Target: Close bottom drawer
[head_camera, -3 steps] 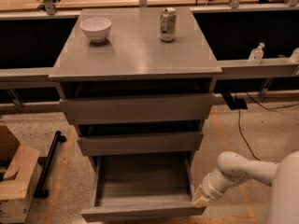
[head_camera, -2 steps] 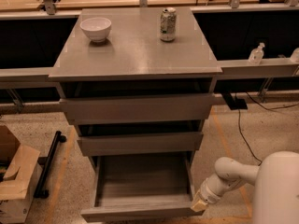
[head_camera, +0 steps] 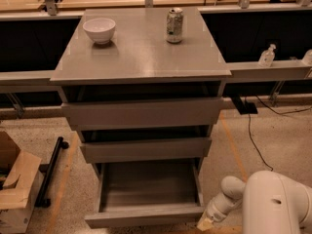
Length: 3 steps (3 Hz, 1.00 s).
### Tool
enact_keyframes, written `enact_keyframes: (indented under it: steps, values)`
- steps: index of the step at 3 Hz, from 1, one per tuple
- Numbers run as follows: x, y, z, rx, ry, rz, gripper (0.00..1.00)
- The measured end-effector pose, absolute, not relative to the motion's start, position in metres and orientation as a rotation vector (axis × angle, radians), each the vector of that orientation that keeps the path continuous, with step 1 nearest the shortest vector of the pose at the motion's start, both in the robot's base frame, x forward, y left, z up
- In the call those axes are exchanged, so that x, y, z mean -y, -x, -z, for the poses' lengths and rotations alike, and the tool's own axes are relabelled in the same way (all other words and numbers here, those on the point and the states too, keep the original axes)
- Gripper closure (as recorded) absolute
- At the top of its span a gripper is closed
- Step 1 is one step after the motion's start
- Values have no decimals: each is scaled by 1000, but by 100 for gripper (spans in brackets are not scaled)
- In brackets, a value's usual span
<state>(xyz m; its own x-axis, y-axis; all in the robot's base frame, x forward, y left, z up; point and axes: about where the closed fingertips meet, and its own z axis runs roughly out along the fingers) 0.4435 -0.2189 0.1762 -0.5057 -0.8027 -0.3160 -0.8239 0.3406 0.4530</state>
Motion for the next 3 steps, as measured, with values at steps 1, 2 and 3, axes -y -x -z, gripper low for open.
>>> enact_keyframes:
  steps: [1, 2, 3]
  values:
    - [219, -443, -176, -2542, 1543, -894, 100]
    - [213, -455, -161, -2513, 1480, -887, 100]
    - [212, -455, -161, -2513, 1480, -887, 100]
